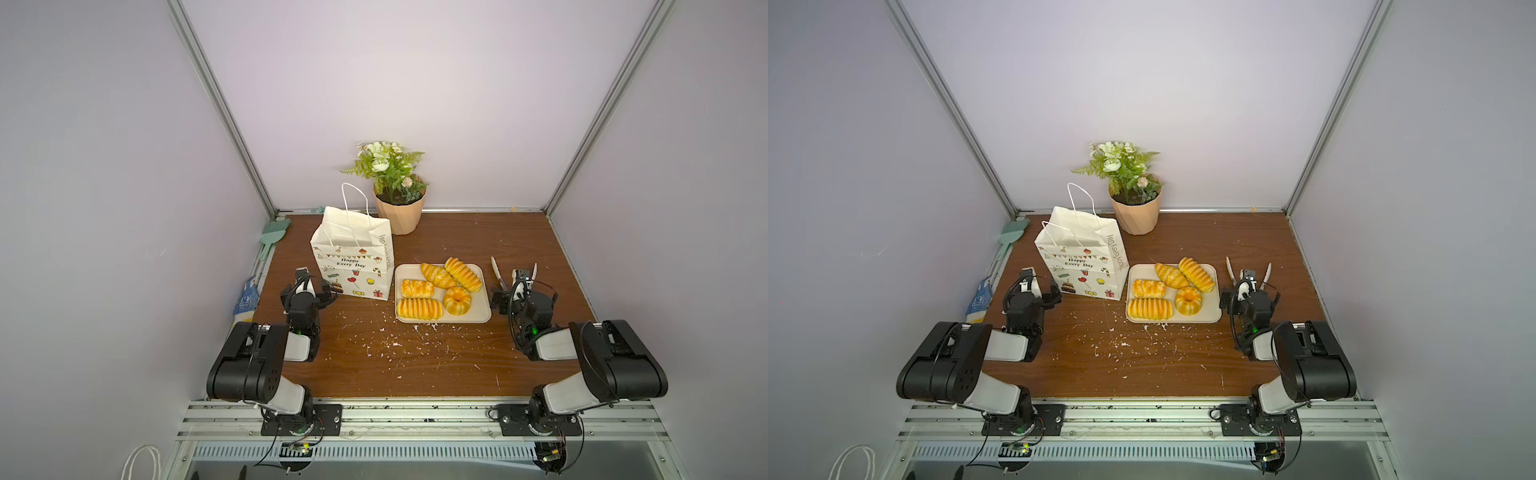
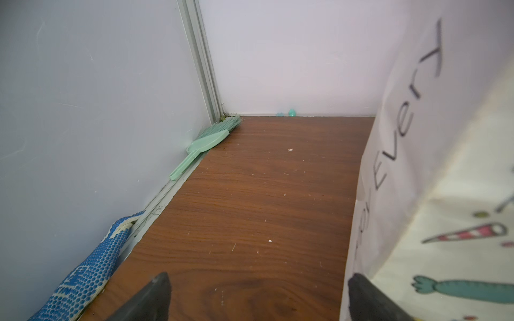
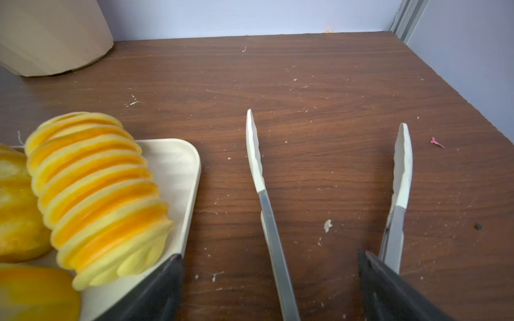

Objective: Pack bread into a paper bag
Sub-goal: Pick up the clamp from the center of the board.

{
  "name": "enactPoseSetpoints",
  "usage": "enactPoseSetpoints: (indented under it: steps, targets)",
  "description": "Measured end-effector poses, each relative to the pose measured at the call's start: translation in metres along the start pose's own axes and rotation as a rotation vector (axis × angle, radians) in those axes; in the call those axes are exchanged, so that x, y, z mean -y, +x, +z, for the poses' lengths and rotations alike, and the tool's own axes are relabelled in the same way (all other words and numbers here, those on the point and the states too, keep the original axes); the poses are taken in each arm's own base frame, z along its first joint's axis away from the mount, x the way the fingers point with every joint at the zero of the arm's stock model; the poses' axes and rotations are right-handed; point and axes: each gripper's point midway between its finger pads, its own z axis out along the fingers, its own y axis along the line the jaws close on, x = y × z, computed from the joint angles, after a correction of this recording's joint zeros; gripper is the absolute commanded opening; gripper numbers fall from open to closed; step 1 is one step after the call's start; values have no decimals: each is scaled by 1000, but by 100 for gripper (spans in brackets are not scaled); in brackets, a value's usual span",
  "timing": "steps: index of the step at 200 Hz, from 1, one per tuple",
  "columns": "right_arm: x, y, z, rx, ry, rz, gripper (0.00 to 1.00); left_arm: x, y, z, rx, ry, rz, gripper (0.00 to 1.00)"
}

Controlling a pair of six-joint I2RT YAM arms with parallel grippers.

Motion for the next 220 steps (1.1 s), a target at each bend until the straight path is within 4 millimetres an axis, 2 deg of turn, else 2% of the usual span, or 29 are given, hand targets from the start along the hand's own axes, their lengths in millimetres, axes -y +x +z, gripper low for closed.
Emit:
enactPoseSetpoints:
  steps: [191,204,220]
  targets:
    - [-1,0,0,0,-3,0,100,1,0,0,-6,1,6,100]
    - [0,0,0,0,-2,0,99,0,-5,5,-22,-17,11,100]
    - [3,-1,0,1,18,6,100,-3,-24,21,-48,-78,3,100]
